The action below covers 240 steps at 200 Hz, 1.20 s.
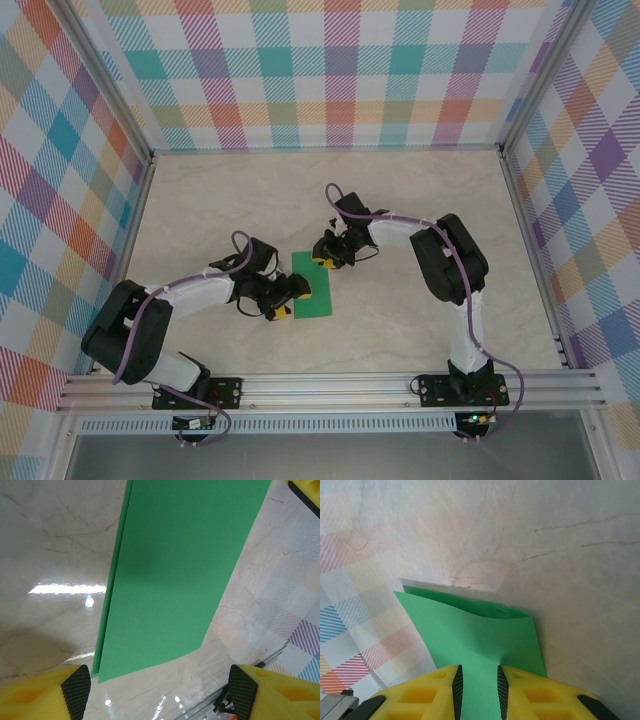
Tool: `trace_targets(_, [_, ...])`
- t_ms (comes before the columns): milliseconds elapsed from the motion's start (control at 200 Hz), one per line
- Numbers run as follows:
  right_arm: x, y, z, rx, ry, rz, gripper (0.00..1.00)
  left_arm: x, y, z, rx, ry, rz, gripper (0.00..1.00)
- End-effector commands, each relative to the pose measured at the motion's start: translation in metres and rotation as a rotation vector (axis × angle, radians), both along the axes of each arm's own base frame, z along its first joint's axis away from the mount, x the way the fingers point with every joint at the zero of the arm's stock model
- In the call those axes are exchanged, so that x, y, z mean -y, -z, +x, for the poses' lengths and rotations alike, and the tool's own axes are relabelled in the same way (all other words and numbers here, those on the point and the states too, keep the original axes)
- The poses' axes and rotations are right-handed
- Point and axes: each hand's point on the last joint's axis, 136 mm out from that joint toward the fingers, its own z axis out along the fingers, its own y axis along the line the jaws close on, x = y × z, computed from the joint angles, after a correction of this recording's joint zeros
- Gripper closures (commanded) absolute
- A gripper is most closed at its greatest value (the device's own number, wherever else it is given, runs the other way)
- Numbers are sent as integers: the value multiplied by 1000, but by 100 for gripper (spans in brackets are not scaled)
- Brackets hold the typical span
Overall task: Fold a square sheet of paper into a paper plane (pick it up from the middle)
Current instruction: Fold the triangle a second time at the center of the table.
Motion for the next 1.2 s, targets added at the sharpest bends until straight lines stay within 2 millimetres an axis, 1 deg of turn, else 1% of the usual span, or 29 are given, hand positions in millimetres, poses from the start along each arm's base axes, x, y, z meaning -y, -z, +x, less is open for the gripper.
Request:
trace_targets(0, [17, 28, -13, -98, 27, -82, 71, 4, 0, 0, -3, 10, 22, 24])
trace_targets(160, [16, 29, -14, -98, 27, -71, 71, 10, 0, 0, -16, 15, 0, 22])
trace_targets(326, [15, 26, -12, -97, 31, -46, 71, 11, 4, -1, -24, 20, 8, 22])
trace_targets(441, [14, 25, -11, -93, 28, -47, 71, 14, 3, -2, -25, 28, 1, 26])
trace_targets(531, [14, 26, -11, -94, 27, -49, 71, 16, 2, -3, -22, 36, -3, 31])
trace_targets(581, [15, 26, -11, -95, 28, -50, 71, 16, 3, -3, -23, 40, -1, 31])
trace_targets(756, [16, 28, -11, -99, 28, -53, 72, 16, 4, -4, -27, 48, 6, 29])
trace_targets(897, [16, 29, -12, -102, 29, -57, 72, 12, 7, -3, -18, 50, 42, 24])
trace_targets(927, [16, 29, -12, -100, 29, -57, 72, 8, 9, -8, -38, 51, 62, 24])
trace_targets(972, [17, 29, -11, -100, 31, -57, 72, 6, 11, -9, -40, 51, 73, 24])
trace_targets(1197, [18, 31, -10, -108, 39, -56, 72, 5, 13, -13, -44, 69, 82, 24])
